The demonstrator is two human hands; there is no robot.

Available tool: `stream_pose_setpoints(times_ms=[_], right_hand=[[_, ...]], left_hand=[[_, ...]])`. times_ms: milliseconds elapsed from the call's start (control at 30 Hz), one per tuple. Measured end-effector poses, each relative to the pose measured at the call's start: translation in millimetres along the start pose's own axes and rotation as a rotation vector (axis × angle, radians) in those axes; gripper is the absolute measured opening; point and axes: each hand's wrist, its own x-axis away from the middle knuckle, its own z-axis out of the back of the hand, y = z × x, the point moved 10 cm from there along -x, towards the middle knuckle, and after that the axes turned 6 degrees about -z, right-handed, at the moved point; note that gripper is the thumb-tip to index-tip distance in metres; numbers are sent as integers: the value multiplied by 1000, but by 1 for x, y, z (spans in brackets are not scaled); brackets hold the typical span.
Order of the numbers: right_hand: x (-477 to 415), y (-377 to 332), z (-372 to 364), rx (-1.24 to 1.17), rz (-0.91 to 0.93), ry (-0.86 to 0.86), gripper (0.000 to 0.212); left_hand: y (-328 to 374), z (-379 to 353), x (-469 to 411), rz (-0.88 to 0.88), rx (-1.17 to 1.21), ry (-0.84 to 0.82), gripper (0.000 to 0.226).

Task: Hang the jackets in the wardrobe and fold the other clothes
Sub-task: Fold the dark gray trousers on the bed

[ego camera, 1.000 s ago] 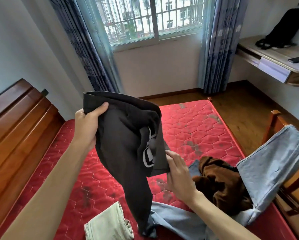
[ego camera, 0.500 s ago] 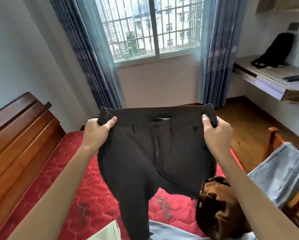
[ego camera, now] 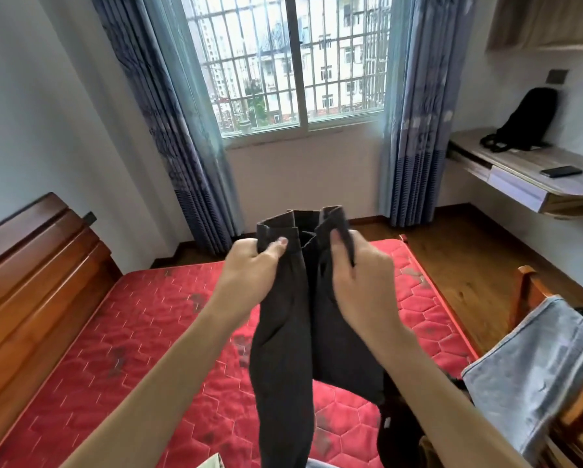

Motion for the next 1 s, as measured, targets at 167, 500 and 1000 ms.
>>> stream_pose_setpoints(times_ms=[167, 500, 1000], right_hand=[[14, -34, -23, 20, 122, -56, 40], [36, -69, -36, -281, 286, -389, 33], [-102, -81, -44, -265, -34, -788, 40]], left_hand=[[14, -21, 12, 36, 127, -4, 33], [53, 16, -18, -158, 135, -53, 13], [153, 109, -54, -438, 123, -257, 33]])
